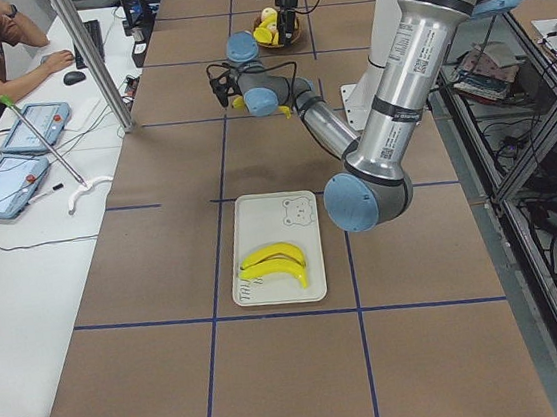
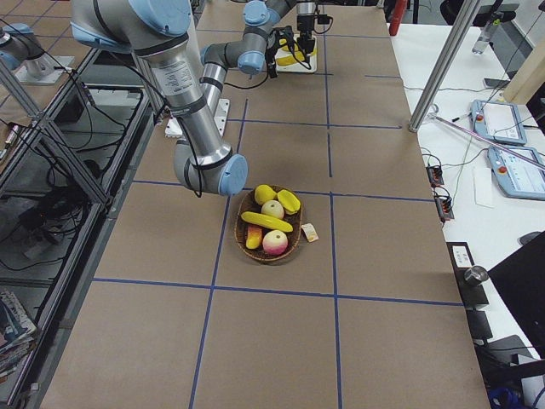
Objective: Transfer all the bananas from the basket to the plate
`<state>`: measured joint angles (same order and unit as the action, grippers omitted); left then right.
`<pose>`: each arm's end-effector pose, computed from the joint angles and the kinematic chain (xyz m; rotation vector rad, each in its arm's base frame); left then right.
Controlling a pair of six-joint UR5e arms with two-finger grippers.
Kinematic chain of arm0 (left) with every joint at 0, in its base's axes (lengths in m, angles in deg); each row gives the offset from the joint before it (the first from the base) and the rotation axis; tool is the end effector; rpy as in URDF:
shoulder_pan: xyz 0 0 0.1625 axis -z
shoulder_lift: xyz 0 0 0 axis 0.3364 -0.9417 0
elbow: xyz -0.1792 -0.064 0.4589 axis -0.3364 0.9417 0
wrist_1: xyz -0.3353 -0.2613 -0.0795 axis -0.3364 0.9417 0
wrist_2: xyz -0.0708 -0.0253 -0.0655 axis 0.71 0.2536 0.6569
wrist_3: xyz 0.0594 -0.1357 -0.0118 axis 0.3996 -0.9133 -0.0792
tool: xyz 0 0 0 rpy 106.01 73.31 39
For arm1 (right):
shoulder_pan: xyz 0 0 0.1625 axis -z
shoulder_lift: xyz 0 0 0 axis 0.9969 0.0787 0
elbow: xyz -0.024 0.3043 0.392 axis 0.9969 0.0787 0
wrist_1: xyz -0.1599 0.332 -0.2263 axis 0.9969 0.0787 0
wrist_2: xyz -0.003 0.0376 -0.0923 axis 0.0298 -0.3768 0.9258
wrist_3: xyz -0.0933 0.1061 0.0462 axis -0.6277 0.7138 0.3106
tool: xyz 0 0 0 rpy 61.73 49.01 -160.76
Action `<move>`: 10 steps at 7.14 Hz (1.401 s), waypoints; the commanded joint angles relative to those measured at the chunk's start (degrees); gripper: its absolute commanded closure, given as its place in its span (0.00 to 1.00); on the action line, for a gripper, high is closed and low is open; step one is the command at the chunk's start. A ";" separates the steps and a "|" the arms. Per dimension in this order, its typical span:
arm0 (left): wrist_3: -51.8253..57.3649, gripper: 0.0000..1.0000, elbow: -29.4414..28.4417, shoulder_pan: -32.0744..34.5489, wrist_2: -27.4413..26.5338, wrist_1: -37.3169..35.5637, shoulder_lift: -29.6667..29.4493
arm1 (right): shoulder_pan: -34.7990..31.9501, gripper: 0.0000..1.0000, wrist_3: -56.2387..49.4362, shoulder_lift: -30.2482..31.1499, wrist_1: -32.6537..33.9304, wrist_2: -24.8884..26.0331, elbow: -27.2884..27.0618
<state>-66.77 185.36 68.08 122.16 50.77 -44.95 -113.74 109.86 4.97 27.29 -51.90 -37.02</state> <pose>0.4067 -0.5208 0.3339 -0.1575 1.1668 -0.4273 -0.4921 -0.3659 0.1528 0.2729 -1.2512 -0.0603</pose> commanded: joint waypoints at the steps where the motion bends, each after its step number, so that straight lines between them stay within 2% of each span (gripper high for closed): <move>1: 15.81 1.00 0.83 3.25 -0.57 -6.33 11.28 | -2.93 0.00 0.02 2.35 0.02 -0.13 -0.30; 3: 19.22 1.00 0.92 3.44 -2.77 -5.99 20.63 | -3.65 0.00 0.11 2.27 0.11 -0.31 -0.04; 4: 19.58 1.00 -0.39 3.00 -3.12 -6.07 22.67 | -3.74 0.00 0.11 2.36 0.11 -0.31 0.05; 6: 19.49 1.00 -3.99 2.73 -7.24 -6.25 21.91 | -3.65 0.00 0.11 2.88 0.11 -0.31 0.31; 7: 19.67 0.93 -5.74 2.64 -7.52 -5.73 21.81 | -3.65 0.00 0.11 2.88 0.11 -0.31 0.31; 8: 19.67 0.25 -7.59 2.47 -8.74 -5.46 20.51 | -3.74 0.00 0.11 2.88 0.11 -0.40 0.31; 9: 19.67 0.00 -7.52 2.47 -10.23 -5.46 19.71 | -4.00 0.00 0.02 3.23 0.19 -0.49 0.22; 10: 19.76 0.00 -5.78 2.55 -9.72 -5.46 19.70 | -5.57 0.00 -0.06 4.89 0.98 -1.97 -0.13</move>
<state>-47.09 178.55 70.60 112.71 45.26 -24.84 -118.02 109.89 8.48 27.64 -52.70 -36.85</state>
